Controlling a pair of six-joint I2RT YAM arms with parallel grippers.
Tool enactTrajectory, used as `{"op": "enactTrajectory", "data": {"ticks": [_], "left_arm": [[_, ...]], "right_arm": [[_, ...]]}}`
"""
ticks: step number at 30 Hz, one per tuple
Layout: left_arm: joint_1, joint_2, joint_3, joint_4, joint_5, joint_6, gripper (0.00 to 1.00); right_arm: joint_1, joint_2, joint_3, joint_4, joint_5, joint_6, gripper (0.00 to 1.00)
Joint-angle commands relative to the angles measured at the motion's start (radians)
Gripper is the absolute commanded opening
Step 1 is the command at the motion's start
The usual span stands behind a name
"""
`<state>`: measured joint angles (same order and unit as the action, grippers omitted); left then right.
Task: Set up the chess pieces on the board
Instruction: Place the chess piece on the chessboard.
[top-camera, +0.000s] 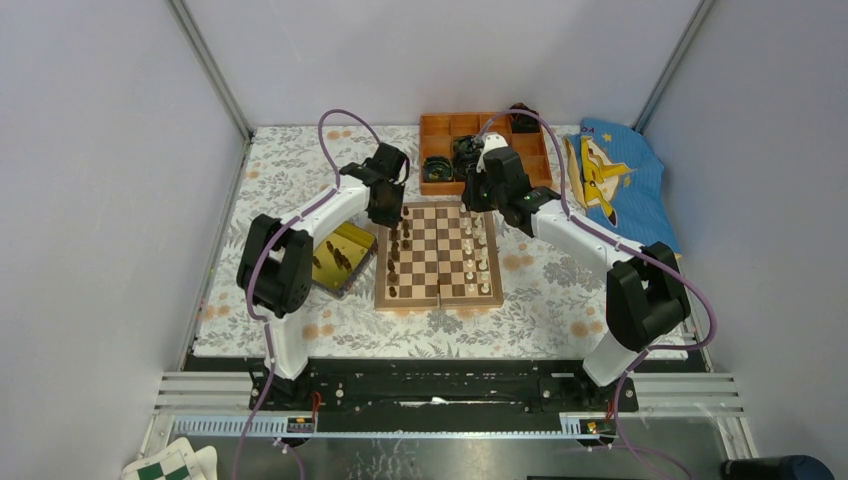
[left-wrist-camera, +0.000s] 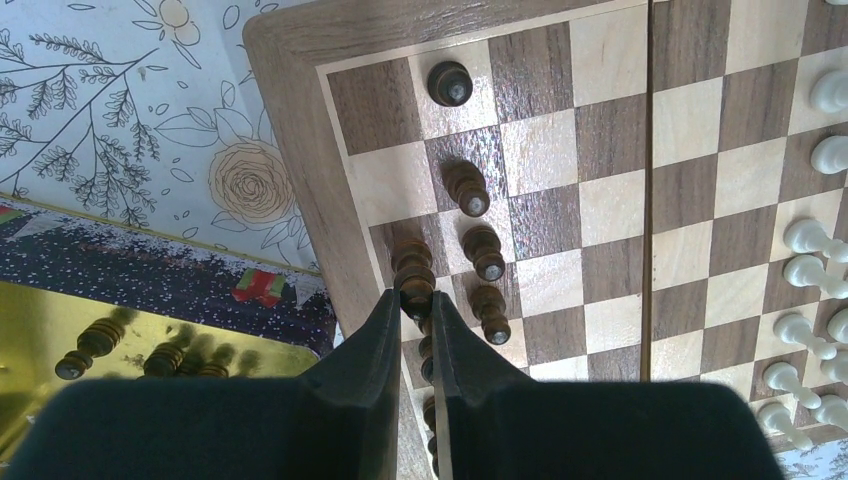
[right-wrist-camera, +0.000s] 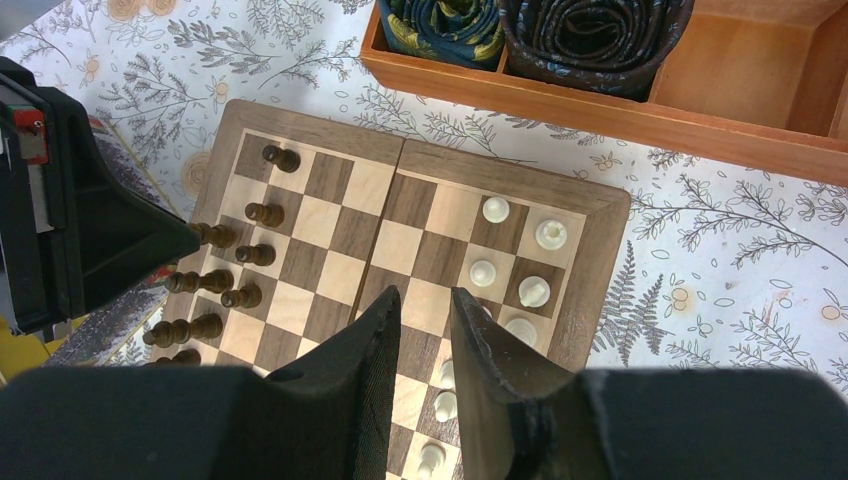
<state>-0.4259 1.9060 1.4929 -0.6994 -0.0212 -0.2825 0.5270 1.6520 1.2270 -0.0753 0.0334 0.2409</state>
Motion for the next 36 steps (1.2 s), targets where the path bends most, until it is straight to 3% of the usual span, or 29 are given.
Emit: {"op": "enactTrajectory", "data": {"ticks": [1,19,36], "left_arm": [[-0.009,-0.023,-0.008,0.039,0.017,-0.011,0.00],[-0.011,0.005,-0.006,0.046,0.017,-0.006,0.01],[-0.011,0.031,0.000,0.046,0.008,-0.006,0.09]], "right_arm": [[-0.009,-0.018,0.000,0.040,-0.006,0.006,0.32],[-0.010,-0.009,0.006,0.039,-0.007,0.003,0.32],[-0.010,-0.001,0.008,0.039,-0.011,0.003,0.32]]}}
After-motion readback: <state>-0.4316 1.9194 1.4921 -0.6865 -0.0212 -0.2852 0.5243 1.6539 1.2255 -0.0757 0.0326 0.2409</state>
